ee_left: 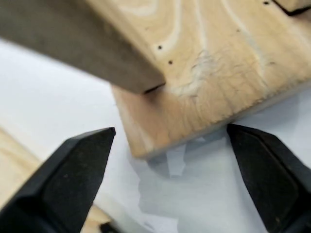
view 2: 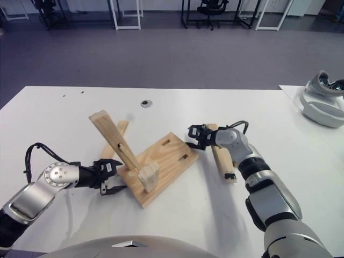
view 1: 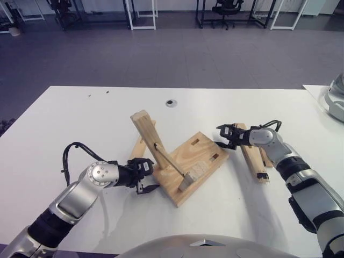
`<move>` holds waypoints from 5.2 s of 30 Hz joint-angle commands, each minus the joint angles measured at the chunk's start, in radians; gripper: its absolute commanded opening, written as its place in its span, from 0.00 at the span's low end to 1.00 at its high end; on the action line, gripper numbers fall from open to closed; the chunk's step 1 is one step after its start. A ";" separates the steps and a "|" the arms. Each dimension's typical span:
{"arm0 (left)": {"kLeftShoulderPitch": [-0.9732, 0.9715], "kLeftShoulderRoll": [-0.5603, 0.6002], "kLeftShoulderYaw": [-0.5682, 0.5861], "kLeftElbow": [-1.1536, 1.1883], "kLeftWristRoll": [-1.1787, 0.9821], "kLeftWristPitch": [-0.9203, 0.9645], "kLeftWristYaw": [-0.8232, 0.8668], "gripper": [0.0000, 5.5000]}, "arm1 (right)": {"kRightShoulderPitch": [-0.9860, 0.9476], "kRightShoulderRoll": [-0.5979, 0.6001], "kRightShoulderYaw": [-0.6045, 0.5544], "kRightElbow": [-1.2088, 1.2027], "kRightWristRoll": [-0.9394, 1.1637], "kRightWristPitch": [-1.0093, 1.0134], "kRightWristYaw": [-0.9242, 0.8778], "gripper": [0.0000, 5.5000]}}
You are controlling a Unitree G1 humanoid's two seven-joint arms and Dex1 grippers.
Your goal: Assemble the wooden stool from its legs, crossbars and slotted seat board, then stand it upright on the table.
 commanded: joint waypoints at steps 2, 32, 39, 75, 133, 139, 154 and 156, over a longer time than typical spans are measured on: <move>-0.403 -0.307 0.017 0.536 0.022 -0.130 0.054 0.78 | 0.302 -0.190 -0.095 -0.434 0.207 0.040 0.273 0.61; -0.548 -0.386 0.106 0.940 0.142 -0.454 0.112 0.78 | 0.129 0.076 -0.174 -0.102 -0.052 -0.109 -0.005 0.61; -0.421 -0.362 0.221 0.694 0.082 -0.385 0.149 0.78 | 0.270 -0.043 -0.521 -0.363 0.140 0.264 -0.199 0.61; -0.170 -0.447 0.553 -0.179 -0.344 0.132 0.415 0.78 | 0.589 0.102 -0.653 -0.655 0.258 0.773 -0.474 0.28; -0.072 -0.501 0.760 0.326 -0.682 -0.057 0.497 0.07 | 0.588 0.227 -0.577 -0.850 0.072 0.248 -0.548 0.47; -0.082 -0.519 0.767 0.366 -0.660 -0.079 0.492 0.07 | 0.578 0.239 -0.560 -0.814 0.066 0.218 -0.563 0.47; -0.070 -0.531 0.731 0.449 -0.543 -0.143 0.494 0.07 | 0.569 0.244 -0.546 -0.780 0.059 0.201 -0.574 0.47; -0.053 -0.528 0.724 0.434 -0.529 -0.136 0.505 0.07 | 0.569 0.244 -0.544 -0.780 0.056 0.200 -0.575 0.47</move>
